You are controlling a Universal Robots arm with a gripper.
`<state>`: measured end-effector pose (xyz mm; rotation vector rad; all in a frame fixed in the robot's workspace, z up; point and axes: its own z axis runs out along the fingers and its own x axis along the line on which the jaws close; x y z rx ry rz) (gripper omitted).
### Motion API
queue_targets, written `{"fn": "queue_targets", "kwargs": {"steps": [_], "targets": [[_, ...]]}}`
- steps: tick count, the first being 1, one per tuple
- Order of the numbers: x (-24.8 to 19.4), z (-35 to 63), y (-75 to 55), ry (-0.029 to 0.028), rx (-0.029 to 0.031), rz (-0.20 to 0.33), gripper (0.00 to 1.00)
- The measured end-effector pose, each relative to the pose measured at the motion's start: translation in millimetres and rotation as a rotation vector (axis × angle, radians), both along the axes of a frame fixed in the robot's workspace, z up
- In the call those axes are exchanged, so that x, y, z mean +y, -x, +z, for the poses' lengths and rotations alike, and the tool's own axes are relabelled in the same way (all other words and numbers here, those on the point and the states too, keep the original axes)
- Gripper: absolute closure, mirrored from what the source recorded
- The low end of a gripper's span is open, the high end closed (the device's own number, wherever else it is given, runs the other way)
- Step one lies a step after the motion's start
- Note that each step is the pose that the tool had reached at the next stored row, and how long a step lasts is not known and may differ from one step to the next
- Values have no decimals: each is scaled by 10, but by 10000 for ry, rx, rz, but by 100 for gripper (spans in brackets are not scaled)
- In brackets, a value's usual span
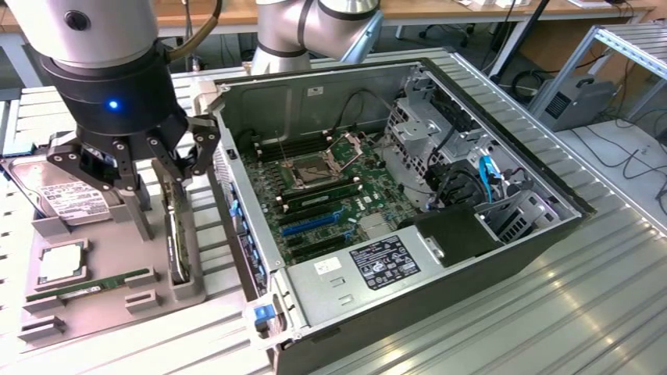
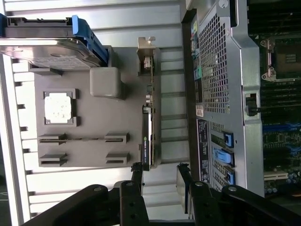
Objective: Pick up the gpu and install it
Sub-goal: 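Pick up the gpu and move the gpu toward the slot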
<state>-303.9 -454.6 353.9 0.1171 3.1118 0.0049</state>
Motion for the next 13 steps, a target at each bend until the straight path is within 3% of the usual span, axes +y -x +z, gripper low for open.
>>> {"fn": "queue_targets", "kwargs": {"steps": [13], "targets": [[0,-72,0,0,0,0,58]]}}
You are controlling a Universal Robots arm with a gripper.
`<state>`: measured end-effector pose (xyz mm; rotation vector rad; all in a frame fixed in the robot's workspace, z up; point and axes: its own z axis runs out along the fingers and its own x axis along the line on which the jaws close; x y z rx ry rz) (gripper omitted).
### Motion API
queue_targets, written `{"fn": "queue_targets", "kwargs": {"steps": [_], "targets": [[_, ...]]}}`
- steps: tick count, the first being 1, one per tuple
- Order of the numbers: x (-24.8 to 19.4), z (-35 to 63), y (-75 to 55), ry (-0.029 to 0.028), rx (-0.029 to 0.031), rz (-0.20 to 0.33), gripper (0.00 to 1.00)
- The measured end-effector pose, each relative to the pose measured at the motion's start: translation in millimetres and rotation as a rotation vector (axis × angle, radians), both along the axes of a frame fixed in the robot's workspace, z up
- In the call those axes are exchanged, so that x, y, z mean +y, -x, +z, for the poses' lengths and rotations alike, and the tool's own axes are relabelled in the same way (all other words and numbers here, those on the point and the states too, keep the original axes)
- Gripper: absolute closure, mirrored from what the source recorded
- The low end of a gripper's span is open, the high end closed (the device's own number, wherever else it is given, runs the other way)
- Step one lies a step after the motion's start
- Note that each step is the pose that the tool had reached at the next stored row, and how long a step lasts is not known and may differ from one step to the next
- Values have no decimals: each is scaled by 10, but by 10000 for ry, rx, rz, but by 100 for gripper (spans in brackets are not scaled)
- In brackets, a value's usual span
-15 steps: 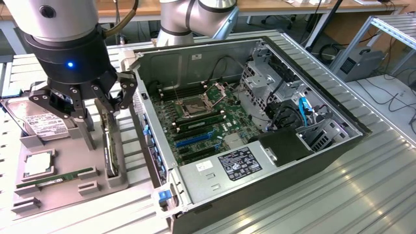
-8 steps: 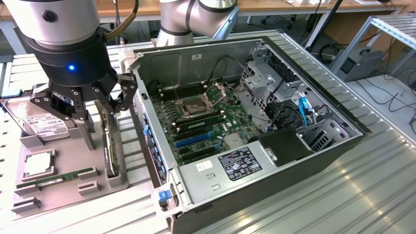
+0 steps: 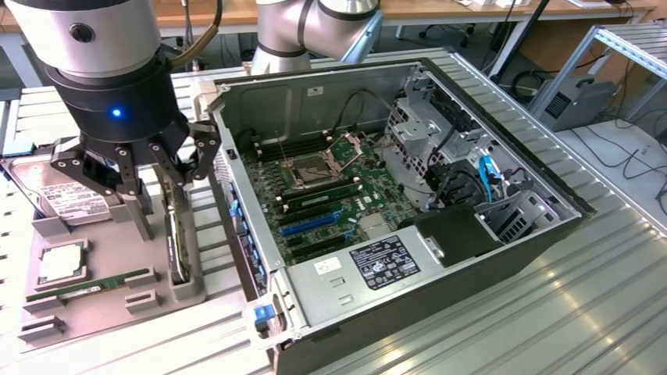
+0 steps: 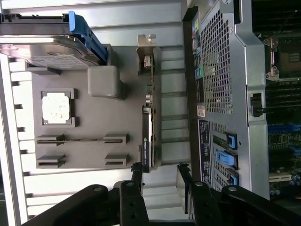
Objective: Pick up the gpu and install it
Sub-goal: 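Pick up the gpu and move the gpu toward the slot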
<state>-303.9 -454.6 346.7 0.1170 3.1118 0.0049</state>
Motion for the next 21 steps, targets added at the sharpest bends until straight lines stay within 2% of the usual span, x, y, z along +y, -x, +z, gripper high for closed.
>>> {"fn": "queue_targets", "kwargs": {"steps": [21], "targets": [[0,-98,0,0,0,0,58]]}}
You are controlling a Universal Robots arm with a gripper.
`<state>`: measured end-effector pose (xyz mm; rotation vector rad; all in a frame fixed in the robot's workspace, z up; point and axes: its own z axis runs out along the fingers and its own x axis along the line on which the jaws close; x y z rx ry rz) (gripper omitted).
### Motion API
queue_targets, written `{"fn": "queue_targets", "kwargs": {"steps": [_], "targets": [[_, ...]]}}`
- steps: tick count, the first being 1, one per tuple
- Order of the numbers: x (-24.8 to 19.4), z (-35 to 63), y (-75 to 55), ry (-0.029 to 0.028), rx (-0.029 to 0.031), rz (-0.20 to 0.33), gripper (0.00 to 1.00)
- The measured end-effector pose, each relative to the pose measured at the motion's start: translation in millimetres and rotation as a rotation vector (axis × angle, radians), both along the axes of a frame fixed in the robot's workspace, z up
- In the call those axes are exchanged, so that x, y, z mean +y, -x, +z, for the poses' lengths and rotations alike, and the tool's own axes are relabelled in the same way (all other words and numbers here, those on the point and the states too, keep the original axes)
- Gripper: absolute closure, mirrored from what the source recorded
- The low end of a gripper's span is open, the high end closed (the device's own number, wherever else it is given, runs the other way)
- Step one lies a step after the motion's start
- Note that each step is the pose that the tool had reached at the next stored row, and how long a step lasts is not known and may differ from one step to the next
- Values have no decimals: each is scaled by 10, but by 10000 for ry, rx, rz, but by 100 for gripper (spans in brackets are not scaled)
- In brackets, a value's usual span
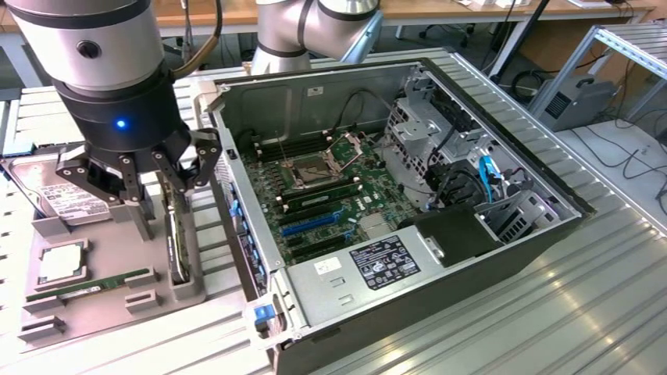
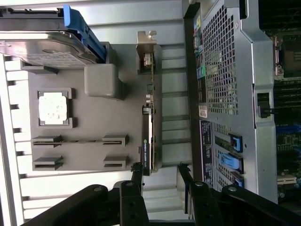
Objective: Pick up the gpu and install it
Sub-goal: 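Pick up the gpu and move the gpu toward the slot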
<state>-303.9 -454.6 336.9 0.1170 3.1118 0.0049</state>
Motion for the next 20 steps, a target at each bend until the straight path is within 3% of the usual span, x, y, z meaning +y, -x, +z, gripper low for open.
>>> {"fn": "queue_targets", "kwargs": {"steps": [20], "targets": [[0,-62,0,1,1,0,58]]}}
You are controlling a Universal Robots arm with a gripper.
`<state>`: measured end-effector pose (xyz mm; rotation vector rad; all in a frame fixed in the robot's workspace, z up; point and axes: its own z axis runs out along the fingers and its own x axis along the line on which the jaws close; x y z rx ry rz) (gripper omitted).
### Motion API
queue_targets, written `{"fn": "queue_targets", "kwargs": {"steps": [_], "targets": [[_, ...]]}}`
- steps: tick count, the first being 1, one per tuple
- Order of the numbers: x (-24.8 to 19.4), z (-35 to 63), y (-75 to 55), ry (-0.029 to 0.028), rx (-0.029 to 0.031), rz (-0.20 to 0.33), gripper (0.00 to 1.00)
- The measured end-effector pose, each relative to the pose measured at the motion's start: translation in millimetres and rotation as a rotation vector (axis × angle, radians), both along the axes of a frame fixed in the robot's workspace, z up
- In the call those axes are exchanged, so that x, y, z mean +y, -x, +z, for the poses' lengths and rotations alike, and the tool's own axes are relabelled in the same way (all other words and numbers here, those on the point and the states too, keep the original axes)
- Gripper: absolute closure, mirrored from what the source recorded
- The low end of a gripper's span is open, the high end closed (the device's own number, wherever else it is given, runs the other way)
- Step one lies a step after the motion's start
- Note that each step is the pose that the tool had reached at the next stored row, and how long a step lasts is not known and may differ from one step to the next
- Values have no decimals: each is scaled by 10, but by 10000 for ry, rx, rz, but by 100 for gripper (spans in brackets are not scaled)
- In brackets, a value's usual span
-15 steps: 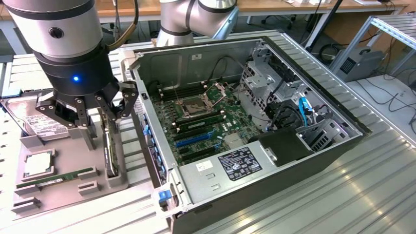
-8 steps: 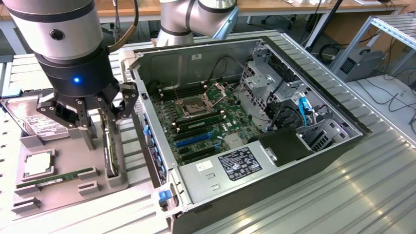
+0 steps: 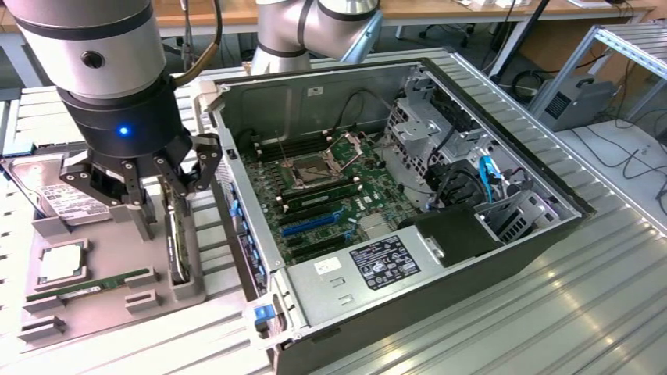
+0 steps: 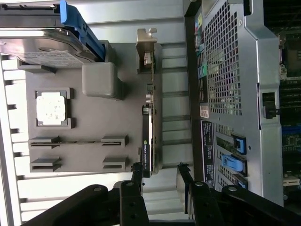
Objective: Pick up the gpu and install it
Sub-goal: 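Pick up the gpu and move the gpu toward the slot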
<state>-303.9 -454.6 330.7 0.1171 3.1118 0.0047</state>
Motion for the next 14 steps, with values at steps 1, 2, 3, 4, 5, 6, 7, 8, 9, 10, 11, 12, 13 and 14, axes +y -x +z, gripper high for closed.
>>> {"fn": "queue_targets", "kwargs": {"steps": [1,2,3,4,5,6,7,8,9,10,11,12,13,14], "targets": [[0,-3,0,-1,-1,0,58],[0,-6,0,-1,-1,0,58],[0,-8,0,-1,-1,0,58],[0,-11,0,-1,-1,0,58],[0,-13,0,-1,-1,0,58],[0,-16,0,-1,-1,0,58],[0,-21,0,-1,-1,0,58],[0,-25,0,-1,-1,0,58],[0,-30,0,-1,-1,0,58],[0,-34,0,-1,-2,0,58],[0,-37,0,-1,-1,0,58],[0,-42,0,-1,-1,0,58],[0,-45,0,-1,-1,0,58],[0,-50,0,-1,-1,0,58]]}}
